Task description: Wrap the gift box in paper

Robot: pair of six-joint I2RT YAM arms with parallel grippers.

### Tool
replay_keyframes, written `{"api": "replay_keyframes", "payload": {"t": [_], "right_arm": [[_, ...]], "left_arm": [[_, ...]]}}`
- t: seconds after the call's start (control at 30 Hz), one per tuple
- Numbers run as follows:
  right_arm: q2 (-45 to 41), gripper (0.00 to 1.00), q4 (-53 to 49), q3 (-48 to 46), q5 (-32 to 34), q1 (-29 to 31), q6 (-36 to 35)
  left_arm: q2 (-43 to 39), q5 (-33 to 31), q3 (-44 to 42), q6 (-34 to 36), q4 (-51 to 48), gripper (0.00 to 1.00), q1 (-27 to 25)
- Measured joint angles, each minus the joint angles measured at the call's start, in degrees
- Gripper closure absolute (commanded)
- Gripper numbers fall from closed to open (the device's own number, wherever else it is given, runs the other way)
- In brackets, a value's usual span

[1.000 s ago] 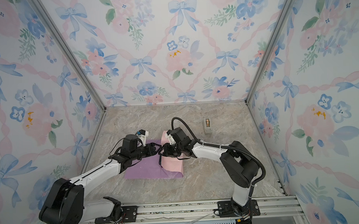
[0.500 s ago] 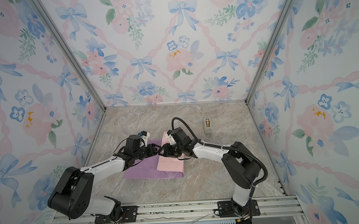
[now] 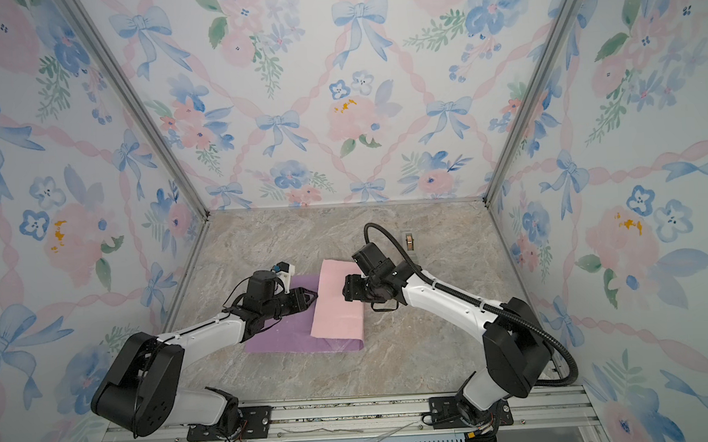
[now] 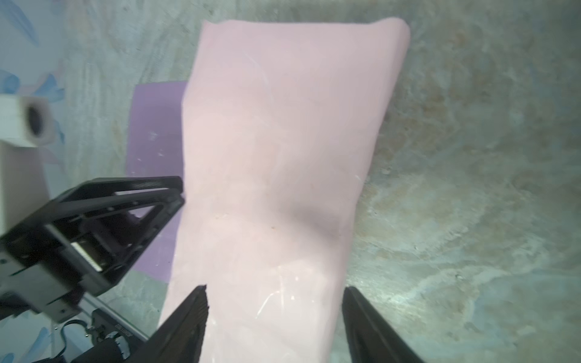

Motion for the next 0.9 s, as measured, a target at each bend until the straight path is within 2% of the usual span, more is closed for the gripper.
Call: {"api": "replay_keyframes", "payload": {"t": [0.17, 0.3, 0.47, 0.7, 0.9], "right_arm": [[5.2, 0.31, -2.4, 0.0, 0.7, 0.4, -0.8], [6.0, 0.31, -2.5, 1.2, 1.4, 1.3, -2.2], [6.3, 0.31, -2.9, 1.8, 3.0, 2.2, -3.4], [6.3, 0.31, -2.8, 1.9, 3.3, 2.4, -3.9], [6.3, 0.31, -2.6, 1.9, 3.3, 2.5, -3.9]], "left_arm": [[-1.3, -0.1, -0.6, 0.2, -1.5, 0.59, 0.0], [-3.3, 0.0, -0.7, -0.3, -2.5, 0.49, -0.1], [-7.4, -0.2, -0.7, -1.8, -2.4, 0.45, -0.1], [-8.1, -0.4, -0.7, -3.2, -1.4, 0.48, -1.3], [-4.5, -0.6, -0.8, -3.4, -1.1, 0.51, -5.7]]}}
